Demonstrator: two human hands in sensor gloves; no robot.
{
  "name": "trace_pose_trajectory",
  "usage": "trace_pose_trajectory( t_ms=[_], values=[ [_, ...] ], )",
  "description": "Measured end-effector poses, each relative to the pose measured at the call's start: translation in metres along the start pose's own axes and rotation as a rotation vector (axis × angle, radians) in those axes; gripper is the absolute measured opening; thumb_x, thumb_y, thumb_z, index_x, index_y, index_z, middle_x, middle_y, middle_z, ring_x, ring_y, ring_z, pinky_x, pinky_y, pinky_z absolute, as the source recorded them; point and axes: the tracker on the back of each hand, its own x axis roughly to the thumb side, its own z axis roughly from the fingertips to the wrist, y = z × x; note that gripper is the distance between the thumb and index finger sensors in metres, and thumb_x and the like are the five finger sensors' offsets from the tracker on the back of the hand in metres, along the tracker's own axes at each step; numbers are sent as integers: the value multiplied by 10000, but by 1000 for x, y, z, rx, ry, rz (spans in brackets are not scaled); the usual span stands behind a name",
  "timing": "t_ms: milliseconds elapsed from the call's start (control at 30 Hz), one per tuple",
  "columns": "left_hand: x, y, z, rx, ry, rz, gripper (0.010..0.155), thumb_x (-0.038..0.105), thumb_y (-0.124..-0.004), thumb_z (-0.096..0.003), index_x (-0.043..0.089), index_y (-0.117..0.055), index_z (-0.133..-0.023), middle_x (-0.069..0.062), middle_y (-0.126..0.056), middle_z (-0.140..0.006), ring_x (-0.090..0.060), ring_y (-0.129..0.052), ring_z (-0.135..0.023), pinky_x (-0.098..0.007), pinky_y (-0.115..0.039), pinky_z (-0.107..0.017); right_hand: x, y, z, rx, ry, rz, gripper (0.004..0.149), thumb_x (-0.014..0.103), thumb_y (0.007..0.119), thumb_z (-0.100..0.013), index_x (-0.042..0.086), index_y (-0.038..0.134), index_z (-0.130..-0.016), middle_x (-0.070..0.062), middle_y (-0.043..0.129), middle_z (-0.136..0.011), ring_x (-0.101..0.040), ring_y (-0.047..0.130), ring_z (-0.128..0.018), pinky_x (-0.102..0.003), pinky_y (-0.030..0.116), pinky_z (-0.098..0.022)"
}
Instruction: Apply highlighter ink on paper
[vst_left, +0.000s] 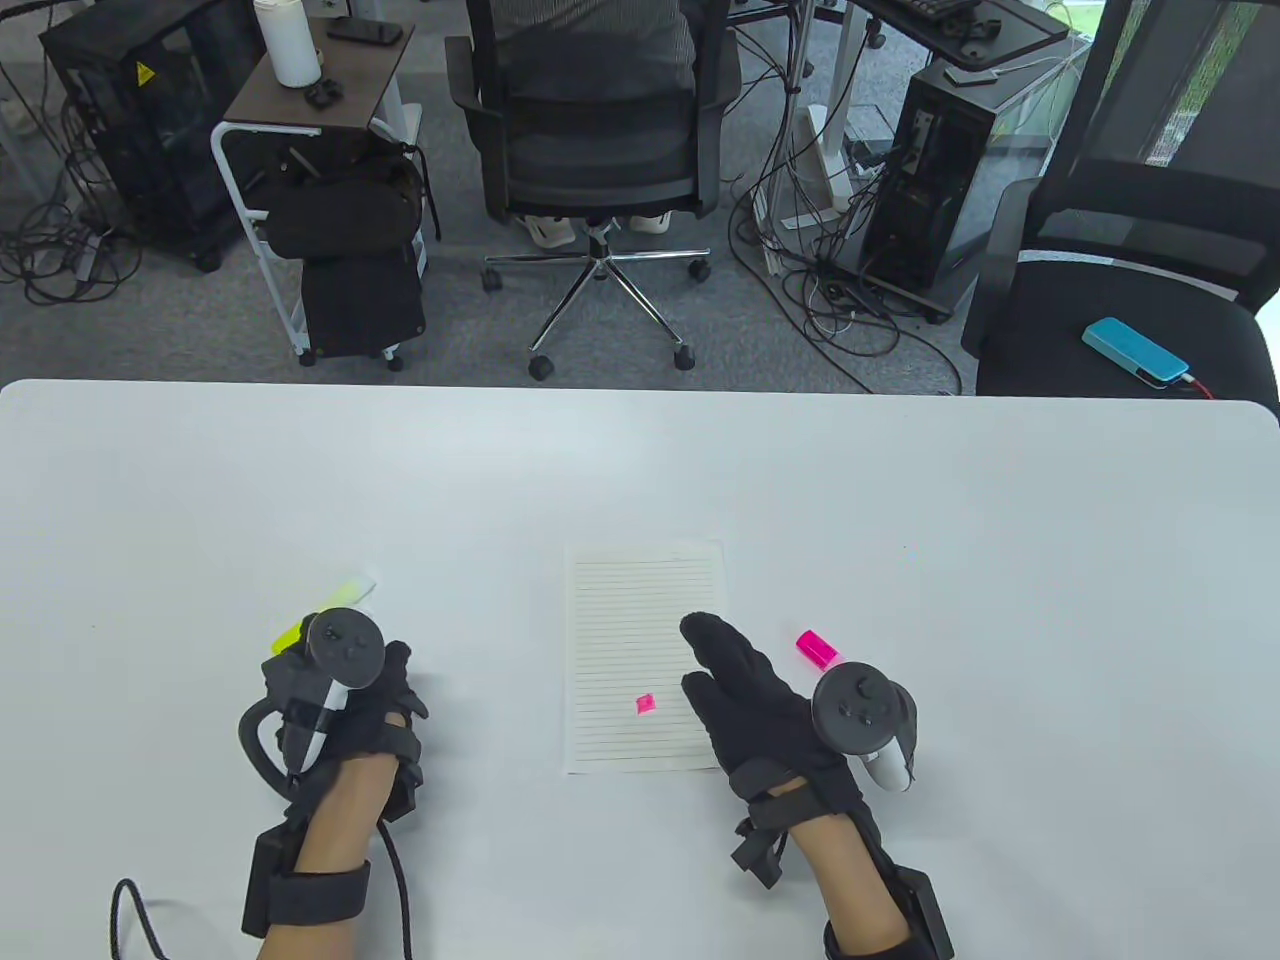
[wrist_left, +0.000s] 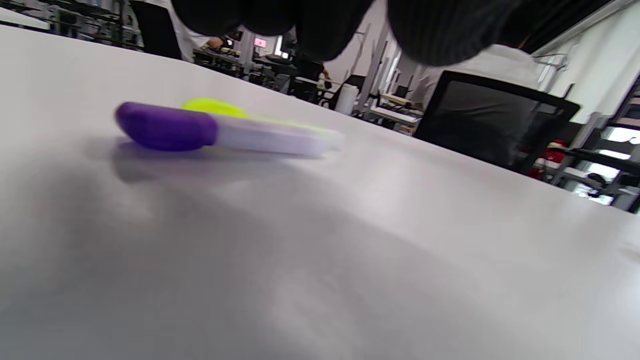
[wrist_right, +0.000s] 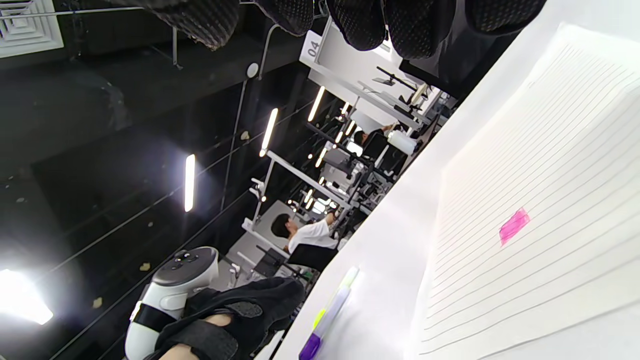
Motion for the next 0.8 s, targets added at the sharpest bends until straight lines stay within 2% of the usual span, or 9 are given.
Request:
trace_pose_trajectory(
  t_ms=[100,233,567,800],
  values=[
    [-10,-7,-8,-63,85,-23,661,487,-748,-448,151,-615,-1001,-116,-511,-1081,-394,-594,-943,-637,-476,-698,-1,1,-1,12,4,0,596,479,610,-657,247,401,-1165,-168,397,-1240,-547,478,-1045,-724,461,-697],
    [-13,-12,-11,-115,126,-59,672,486,-755,-447,150,-598,-1008,-117,-512,-1079,-387,-600,-941,-633,-484,-698,-1,2,-1,16,4,6,596,479,609,-658,245,401,-1165,-170,399,-1240,-548,479,-1044,-723,463,-697],
    [-26,-13,-18,-145,197,-83,704,487,-764,-446,173,-532,-1032,-110,-501,-1083,-377,-604,-941,-623,-493,-701,-1,4,-2,35,11,9,600,481,607,-657,239,398,-1165,-170,411,-1236,-546,489,-1041,-724,467,-695],
    [-23,-11,-17,-135,197,-129,690,485,-788,-436,176,-575,-1015,-106,-550,-1067,-371,-639,-926,-622,-514,-696,-1,5,-2,38,17,13,599,480,604,-658,228,402,-1163,-188,422,-1230,-545,499,-1037,-722,473,-692]
  ],
)
